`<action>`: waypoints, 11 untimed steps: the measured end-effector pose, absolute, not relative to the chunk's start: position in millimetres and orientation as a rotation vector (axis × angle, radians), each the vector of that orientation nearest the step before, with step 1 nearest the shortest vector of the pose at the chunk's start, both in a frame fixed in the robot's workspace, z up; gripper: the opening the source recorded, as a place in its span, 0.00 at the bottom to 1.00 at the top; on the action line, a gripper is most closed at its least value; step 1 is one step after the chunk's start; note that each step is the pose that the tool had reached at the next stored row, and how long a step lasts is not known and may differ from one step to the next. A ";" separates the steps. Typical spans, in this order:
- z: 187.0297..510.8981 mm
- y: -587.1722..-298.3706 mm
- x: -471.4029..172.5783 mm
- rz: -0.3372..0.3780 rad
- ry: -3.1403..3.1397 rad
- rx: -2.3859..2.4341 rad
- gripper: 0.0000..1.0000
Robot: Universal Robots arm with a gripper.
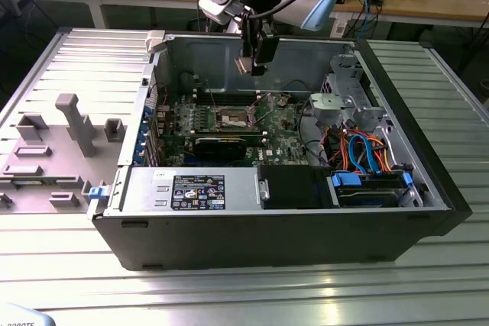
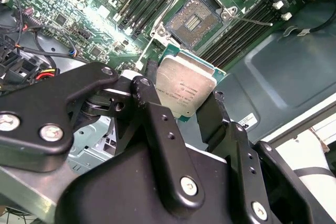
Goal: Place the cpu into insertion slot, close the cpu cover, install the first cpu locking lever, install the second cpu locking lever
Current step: 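Place the cpu into insertion slot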
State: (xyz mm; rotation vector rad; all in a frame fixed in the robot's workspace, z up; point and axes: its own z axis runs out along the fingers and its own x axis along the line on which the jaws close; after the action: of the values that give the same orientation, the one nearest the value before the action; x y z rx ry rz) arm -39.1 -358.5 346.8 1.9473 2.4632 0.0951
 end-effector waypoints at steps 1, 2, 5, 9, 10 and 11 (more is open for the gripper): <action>346.8 -358.5 -39.1 0.096 2.463 1.947 0.55; 346.8 -358.5 -39.1 0.096 2.463 1.947 0.55; 346.7 -358.5 -39.1 0.095 2.463 1.947 0.55; 345.3 -358.5 -39.1 0.096 2.463 1.947 0.55; 345.0 -358.5 -39.1 0.096 2.463 1.947 0.55; 344.9 -358.5 -39.1 0.096 2.463 1.947 0.55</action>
State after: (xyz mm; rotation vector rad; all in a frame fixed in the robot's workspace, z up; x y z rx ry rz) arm -39.1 -358.5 344.9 1.9474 2.4633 0.0956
